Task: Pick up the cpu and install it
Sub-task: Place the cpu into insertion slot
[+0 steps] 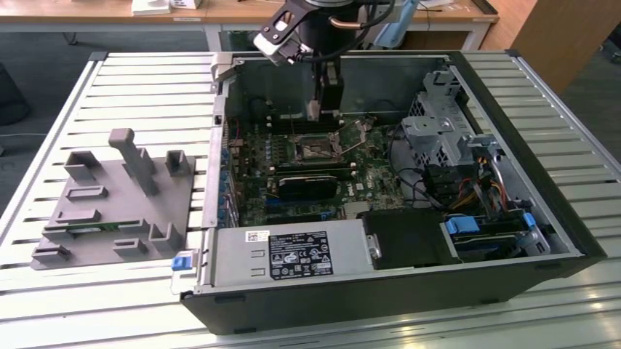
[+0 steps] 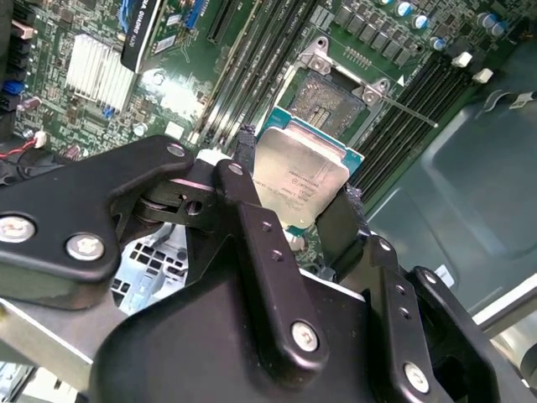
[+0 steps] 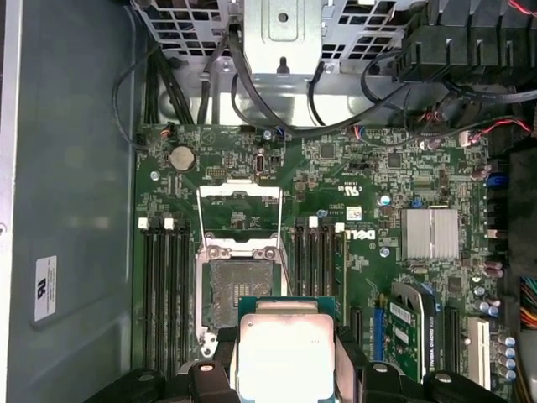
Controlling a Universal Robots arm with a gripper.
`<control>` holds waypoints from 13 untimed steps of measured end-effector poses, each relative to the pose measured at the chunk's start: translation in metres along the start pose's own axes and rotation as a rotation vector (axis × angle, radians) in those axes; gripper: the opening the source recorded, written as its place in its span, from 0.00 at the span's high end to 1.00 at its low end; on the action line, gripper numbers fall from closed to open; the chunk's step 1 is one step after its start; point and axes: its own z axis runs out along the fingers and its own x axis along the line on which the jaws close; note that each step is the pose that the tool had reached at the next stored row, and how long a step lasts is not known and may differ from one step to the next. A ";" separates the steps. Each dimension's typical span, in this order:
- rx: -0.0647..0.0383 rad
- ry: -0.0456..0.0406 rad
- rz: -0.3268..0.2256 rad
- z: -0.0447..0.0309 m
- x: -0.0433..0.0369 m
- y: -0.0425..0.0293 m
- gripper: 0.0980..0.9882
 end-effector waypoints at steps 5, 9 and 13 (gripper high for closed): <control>0.000 0.0000 0.000 0.0032 0.0001 -0.0001 0.50; 0.000 0.0000 0.000 0.0058 0.0001 -0.0003 0.50; 0.000 0.0000 0.000 0.0082 0.0001 -0.0004 0.50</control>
